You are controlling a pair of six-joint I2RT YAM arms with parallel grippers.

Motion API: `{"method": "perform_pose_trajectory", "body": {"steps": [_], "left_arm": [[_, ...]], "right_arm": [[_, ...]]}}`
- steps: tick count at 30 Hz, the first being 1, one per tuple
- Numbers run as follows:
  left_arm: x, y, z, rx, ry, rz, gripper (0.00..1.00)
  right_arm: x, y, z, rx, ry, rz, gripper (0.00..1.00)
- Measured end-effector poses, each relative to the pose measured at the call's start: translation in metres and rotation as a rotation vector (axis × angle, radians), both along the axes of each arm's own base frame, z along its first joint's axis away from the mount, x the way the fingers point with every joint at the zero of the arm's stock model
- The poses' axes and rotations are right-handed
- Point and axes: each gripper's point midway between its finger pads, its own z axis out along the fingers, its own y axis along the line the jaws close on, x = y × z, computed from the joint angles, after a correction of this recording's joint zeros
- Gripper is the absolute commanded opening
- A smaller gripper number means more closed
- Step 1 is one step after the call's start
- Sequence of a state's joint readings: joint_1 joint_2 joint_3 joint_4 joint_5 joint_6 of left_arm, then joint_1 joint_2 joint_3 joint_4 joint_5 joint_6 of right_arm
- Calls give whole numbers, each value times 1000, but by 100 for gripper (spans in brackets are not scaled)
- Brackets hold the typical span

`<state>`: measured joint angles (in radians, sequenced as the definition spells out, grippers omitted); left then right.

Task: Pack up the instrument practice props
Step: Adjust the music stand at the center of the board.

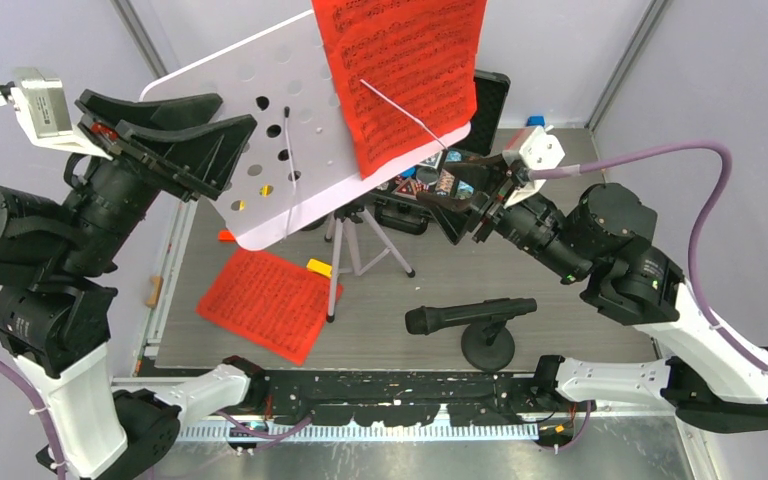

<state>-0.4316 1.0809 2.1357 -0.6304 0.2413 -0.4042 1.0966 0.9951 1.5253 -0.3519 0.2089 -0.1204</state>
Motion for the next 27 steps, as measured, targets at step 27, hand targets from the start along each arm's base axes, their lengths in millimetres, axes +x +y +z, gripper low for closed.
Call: {"method": "perform_pose_trajectory", "body": {"steps": [27], "left_arm": [[-33, 14, -10, -48, -7, -14, 73]], "right_arm": [[43, 16, -226, -288, 341, 33, 87]]}}
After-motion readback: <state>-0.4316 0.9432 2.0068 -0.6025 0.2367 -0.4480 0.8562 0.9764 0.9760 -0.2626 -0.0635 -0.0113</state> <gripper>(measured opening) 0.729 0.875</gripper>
